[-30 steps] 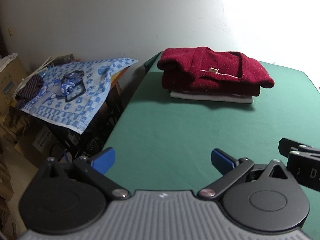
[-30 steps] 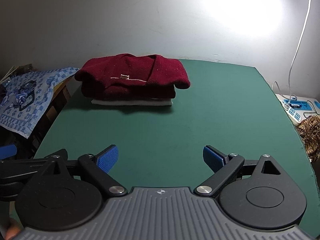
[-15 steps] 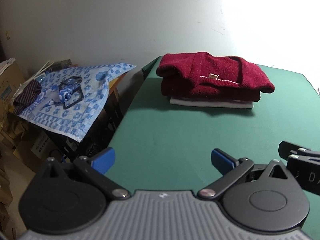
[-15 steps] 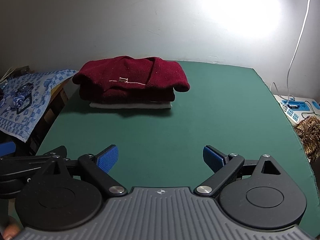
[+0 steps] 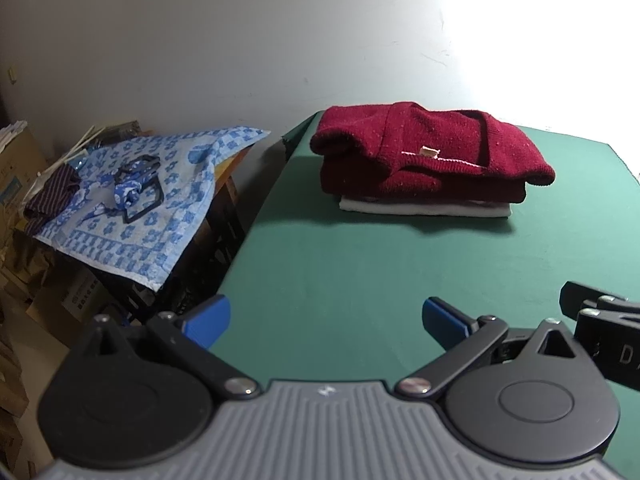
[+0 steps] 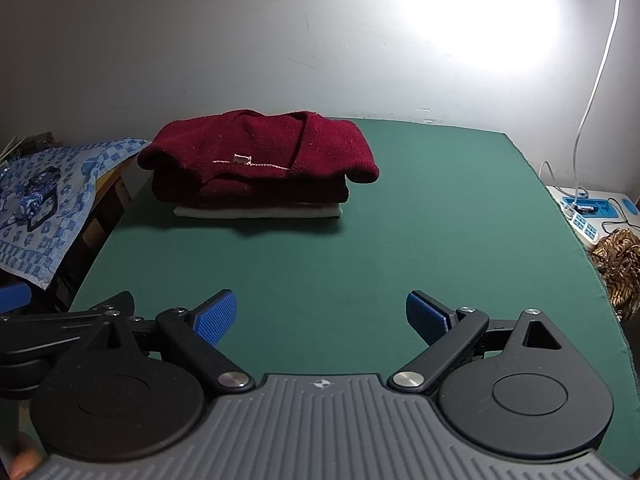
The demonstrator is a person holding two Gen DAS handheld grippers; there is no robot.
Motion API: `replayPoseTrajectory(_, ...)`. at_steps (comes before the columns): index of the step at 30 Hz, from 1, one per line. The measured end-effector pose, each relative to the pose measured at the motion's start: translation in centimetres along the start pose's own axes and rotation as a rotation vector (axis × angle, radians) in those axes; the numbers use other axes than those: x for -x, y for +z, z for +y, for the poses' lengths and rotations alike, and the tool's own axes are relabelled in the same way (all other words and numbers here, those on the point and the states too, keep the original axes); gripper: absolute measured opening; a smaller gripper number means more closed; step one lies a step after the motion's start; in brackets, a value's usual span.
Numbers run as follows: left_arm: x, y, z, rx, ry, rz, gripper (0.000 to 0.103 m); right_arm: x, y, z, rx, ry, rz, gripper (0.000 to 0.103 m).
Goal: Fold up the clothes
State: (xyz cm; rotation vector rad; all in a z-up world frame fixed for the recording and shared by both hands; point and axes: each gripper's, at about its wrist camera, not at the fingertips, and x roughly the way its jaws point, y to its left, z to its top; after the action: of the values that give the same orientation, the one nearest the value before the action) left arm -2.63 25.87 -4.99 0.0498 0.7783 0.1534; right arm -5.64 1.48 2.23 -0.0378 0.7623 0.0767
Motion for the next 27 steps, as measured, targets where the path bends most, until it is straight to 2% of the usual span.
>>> replayPoseTrajectory(27,-0.55,0.32,0.02,0.000,0.036,-0.024,0.102,-1.08,0.34,0.01,-0.025,0.043,0.015,0.094)
